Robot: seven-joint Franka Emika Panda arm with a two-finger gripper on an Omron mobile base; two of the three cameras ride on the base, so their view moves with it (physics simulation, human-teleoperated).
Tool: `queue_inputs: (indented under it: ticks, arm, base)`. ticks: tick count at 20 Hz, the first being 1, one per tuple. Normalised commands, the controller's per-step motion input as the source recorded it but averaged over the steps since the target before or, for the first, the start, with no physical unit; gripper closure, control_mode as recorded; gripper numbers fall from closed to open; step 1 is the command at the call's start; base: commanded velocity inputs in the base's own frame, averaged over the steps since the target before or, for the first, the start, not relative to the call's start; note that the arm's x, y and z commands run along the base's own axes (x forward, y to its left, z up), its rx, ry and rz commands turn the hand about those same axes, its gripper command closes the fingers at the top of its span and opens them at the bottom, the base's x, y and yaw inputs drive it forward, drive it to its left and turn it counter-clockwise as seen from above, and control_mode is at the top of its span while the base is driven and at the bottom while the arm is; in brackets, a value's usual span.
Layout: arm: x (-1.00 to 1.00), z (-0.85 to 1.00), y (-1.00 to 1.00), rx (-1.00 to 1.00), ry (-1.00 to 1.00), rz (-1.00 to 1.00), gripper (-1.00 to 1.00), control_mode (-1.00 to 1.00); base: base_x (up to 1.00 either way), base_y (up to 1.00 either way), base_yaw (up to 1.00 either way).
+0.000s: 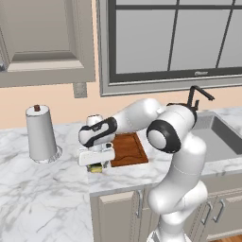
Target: Pick up the sponge from the counter and clean the cutting board by briefly scrubbing or pressing down on the cutting board. Once finished, release the sponge.
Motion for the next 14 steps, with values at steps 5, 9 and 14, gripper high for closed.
queue_inputs:
  ticks: [5,9,14]
  arm:
    - [-0.01,0.04,-0.02,0.0,0.0,0.0,-1.0,-1.0]
    - [-0.36,0.43,-0.02,0.0,-0.08,0.02,-1.0,-1.0]
    - [-0.74,0.35,-0.13,0.0,-0.11,0.02,-1.0,-1.0]
  base:
    - [0.0,0.0,0.0]
    - [0.0,0.0,0.0]
    - [0.0,0.0,0.0]
